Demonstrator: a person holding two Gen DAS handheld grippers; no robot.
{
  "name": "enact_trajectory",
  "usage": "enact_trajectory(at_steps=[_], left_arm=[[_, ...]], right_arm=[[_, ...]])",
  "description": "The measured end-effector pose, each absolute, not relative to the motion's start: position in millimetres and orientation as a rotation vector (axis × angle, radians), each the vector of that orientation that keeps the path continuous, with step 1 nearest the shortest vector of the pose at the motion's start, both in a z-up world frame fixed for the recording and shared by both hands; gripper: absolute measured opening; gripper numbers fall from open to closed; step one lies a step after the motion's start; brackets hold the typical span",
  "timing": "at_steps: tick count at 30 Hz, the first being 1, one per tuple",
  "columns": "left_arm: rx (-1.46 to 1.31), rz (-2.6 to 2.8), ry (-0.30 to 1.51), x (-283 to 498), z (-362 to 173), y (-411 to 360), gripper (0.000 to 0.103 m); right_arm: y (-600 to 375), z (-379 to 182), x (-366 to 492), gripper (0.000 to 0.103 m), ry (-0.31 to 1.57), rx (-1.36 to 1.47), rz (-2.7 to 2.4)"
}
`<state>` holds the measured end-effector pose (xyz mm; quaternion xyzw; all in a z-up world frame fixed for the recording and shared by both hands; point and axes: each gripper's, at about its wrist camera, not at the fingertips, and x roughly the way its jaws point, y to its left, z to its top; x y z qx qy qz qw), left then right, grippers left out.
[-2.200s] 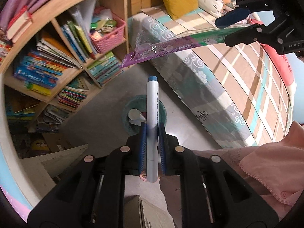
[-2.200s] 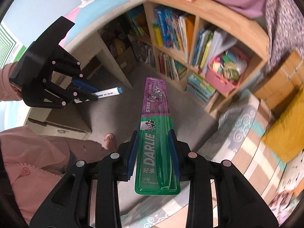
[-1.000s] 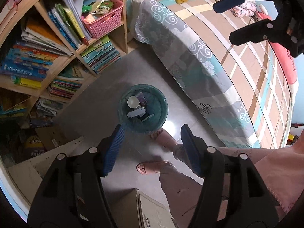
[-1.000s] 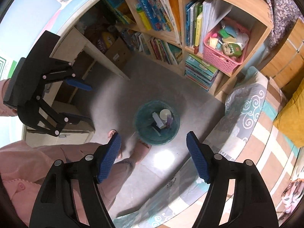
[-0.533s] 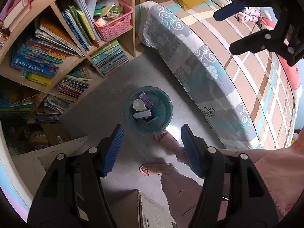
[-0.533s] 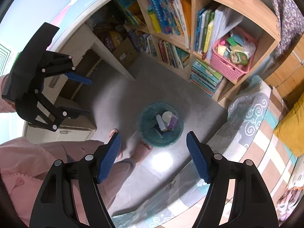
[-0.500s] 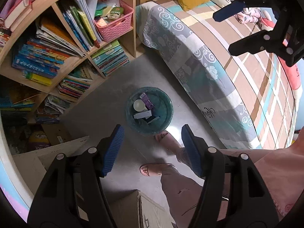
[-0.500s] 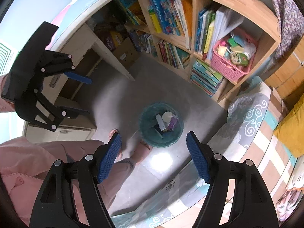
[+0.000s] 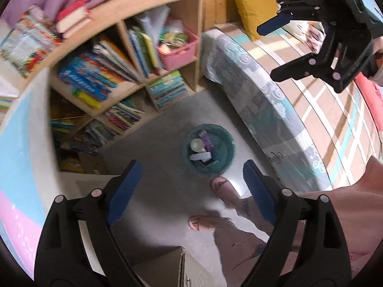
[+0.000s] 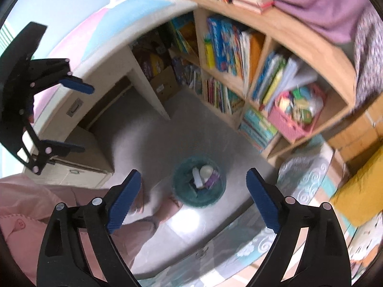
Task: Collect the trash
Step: 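Move both open tools back over the mat toward the red can and white box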
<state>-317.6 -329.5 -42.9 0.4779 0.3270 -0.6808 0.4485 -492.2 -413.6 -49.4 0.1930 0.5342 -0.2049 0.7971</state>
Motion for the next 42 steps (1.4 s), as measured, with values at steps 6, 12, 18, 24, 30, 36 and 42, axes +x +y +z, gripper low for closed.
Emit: enact_trajectory(at_steps=[6,12,18,24,30,36,42], left_arm=[[1.108,-1.575,0.785,-272.8,-18.9,-297.2,0.091],[1.035,-1.421,0.788,-220.0,-9.9,-257.0,0.093],[0.940,-1.279,0.822,-173.6,-2.7,-213.2,0.095],[0.859,-1.140,0.856,-134.7,2.6,-167.8,0.095],[0.779,-1.014,0.884,-95.1,7.4,-122.8,0.096],[0.727,-0.914,0.905,-59.3,7.9,-81.6,0.096],[0.664,-0.810,0.936,-23.7,8.5,-35.3,0.096]], right_arm=[[-407.3,-27.0,-440.1,0.091,1.115,0.313,-0.428],[-385.2,-13.5,-376.1,0.091,1.094,0.205,-0.313],[-355.2,-1.6,-309.8,0.091,1.089,0.114,-0.162],[-320.6,8.0,-244.3,0.091,1.087,0.025,-0.039],[-285.8,16.6,-188.4,0.091,1.082,-0.049,0.075],[-244.9,17.4,-133.9,0.091,1.078,-0.106,0.179],[-200.4,14.2,-85.9,0.091,1.076,-0.163,0.276]])
